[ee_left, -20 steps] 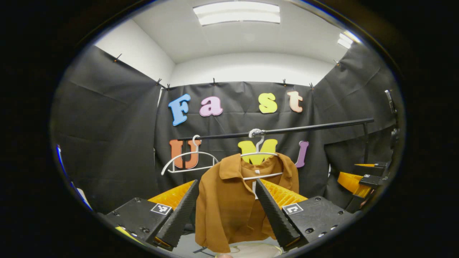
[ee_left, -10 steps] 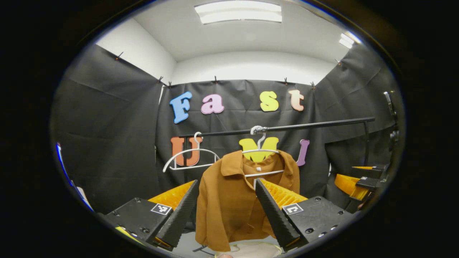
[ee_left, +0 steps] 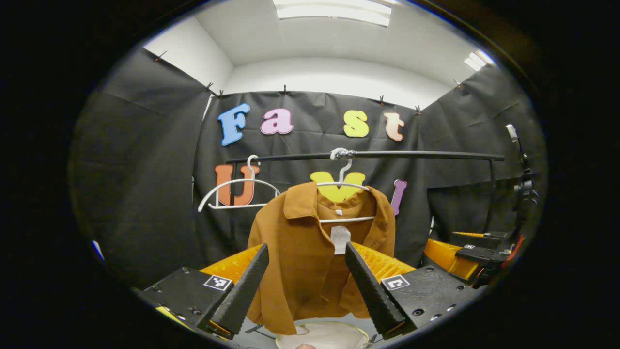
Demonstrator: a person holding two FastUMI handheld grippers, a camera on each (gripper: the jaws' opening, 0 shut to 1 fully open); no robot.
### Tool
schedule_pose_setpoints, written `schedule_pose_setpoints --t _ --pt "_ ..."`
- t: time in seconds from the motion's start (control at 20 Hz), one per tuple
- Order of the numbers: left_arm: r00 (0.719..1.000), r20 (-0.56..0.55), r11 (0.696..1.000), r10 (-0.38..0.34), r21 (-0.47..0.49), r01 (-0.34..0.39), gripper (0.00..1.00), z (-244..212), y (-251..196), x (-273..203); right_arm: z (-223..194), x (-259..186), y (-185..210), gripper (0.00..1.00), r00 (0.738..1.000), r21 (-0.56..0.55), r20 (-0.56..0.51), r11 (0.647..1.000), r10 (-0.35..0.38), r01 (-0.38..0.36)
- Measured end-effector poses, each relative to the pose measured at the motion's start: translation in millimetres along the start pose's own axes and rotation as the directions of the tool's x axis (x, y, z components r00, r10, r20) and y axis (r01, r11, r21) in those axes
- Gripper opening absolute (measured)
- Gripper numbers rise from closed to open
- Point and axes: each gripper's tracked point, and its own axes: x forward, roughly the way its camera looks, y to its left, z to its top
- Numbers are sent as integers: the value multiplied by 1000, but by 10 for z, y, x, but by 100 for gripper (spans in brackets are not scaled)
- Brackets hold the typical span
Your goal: Grasp the clothes on the hanger with both hands and then place them into the laundry hamper below.
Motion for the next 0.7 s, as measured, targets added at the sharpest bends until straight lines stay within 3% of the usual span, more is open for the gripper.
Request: schedule_pose_setpoints --t 0.1,0.15,0.2,0.35,0.45,0.5,0.55,0.7 --pt "999 -27 1000 -20 -13 20 92 -94 20 105 -86 92 56 99 1000 17 -24 1000 -13 14" --pt "999 -42 999 -29 -18 28 92 -156 44 159 -137 136 74 96 999 25 -36 999 -23 24" --pt "997 -59 999 -40 -22 39 100 -216 55 201 -165 187 102 99 999 28 -45 999 -29 30" --pt "995 -79 998 -64 -34 61 100 -310 58 361 -264 339 139 96 996 31 -73 998 -48 51" --pt "994 -94 997 -61 -49 57 100 -365 56 492 -289 484 149 99 995 28 -88 998 -46 49" --pt "993 -102 997 -57 -58 51 92 -394 49 560 -285 574 152 99 995 27 -93 999 -37 40" --pt "993 -108 997 -46 -66 39 100 -413 47 623 -288 669 160 96 995 24 -98 999 -27 30" --pt "993 -114 997 -1 -83 -8 97 -435 19 842 -233 1019 138 96 995 3 -99 1000 8 -8"
